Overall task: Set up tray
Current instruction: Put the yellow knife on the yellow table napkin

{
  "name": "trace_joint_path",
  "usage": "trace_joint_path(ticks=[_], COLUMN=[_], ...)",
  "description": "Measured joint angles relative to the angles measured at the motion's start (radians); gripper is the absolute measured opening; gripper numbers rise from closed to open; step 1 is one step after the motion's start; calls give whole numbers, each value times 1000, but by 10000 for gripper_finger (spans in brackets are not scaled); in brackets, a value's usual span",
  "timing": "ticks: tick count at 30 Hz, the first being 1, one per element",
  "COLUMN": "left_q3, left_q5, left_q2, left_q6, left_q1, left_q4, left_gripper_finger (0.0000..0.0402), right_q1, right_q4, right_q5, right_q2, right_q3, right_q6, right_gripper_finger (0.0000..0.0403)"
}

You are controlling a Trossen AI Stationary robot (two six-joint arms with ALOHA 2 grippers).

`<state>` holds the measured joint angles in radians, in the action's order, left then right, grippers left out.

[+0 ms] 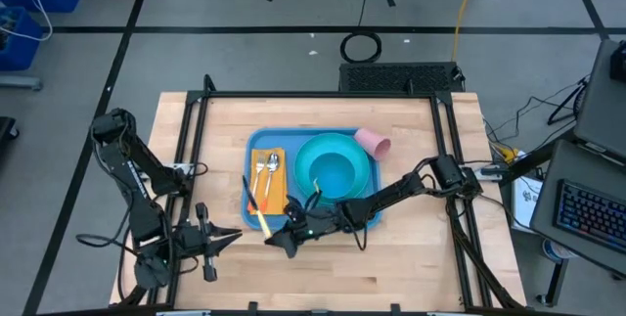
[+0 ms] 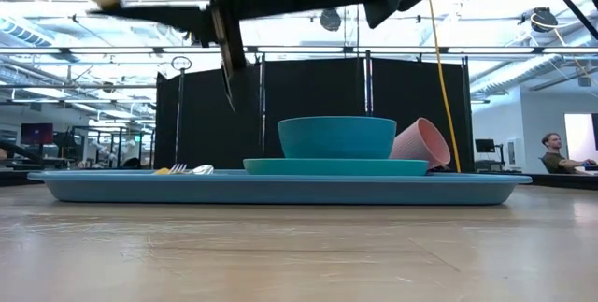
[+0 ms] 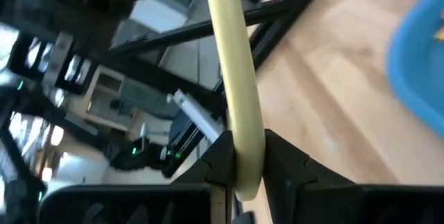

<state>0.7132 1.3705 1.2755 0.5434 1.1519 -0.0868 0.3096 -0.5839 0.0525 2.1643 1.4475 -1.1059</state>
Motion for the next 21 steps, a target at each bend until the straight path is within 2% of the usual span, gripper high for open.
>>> trace_joint_path(ticks=[5,11,16,18,21], left_q3=[0,0,0,0,0], left_q5=[18,-1,-25,-84,-223], left_q2=[0,0,0,-1,0], left_q6=[-132,-139,-108,-131,-205], left_q1=[-1,-24,-64,-82,-103], left_q4=[-106,-153,-223,-260,-330], left_gripper_finger=[37,37,37,40,60], right_q1=[29,72,117,132,142], right_q4=[-45,-25,28,44,43], right_q5=[-31,-53,43,105,130], right_q2=[0,0,0,0,0], right_q3=[0,0,0,0,0], right_q6=[180,496,732,752,759], right_gripper_finger=[41,41,42,42,43])
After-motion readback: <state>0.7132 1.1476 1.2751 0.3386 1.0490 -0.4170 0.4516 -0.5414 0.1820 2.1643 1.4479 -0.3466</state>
